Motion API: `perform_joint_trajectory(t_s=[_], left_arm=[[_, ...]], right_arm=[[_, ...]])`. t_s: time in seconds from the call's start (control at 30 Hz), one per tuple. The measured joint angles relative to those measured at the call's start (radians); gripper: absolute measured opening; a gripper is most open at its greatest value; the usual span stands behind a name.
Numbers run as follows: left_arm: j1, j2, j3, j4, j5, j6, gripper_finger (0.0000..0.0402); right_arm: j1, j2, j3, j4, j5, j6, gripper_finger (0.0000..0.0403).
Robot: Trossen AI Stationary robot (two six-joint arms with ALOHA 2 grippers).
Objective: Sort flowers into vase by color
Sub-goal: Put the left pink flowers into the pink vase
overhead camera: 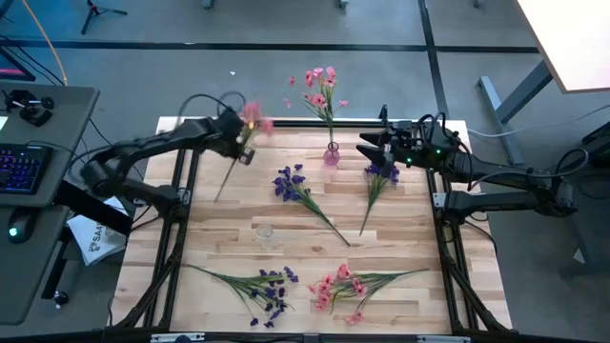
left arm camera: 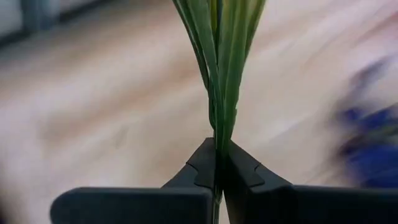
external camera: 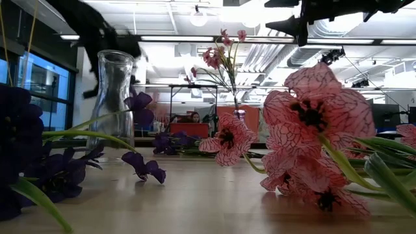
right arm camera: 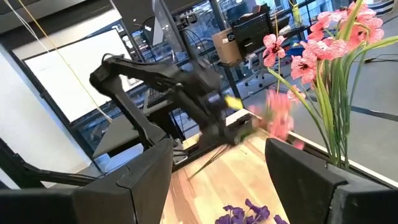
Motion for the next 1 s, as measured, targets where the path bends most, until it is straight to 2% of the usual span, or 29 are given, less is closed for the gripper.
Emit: perform_joint_trajectory(t_s=[0.23, 0.4, 0.5, 0.6, 0.67, 0.8, 1.0], left_arm=[[-0.161, -0.272, -0.017, 0.465, 0.027, 0.050, 0.0001], [-0.328, -0.307, -0.093, 0.958, 0.009, 0.054, 0.0000], [-0.434, -0.247, -0.106, 1.184, -0.023, 0.165, 0.0000], [-0.524, -0.151, -0.106, 1.303, -0.023, 0.356, 0.0000], [-0.570, -0.081, -0.090, 1.320, -0.013, 0.431, 0.0000], [-0.617, 0.062, -0.019, 1.369, 0.031, 0.445, 0.0000], [-0.608, 0.266, 0.113, 1.443, 0.048, 0.570, 0.0000]], right_arm=[[0.000, 0.000, 0.000, 0.024, 0.000, 0.000, 0.0251], [0.000, 0.000, 0.000, 0.054, 0.004, -0.016, 0.0251], [0.000, 0.000, 0.000, 0.066, 0.018, -0.020, 0.0251], [0.000, 0.000, 0.000, 0.074, 0.034, -0.022, 0.0251], [0.000, 0.000, 0.000, 0.083, 0.034, -0.037, 0.0251], [0.000, 0.000, 0.000, 0.100, 0.034, -0.049, 0.0251], [0.000, 0.000, 0.000, 0.108, 0.034, -0.059, 0.0251]])
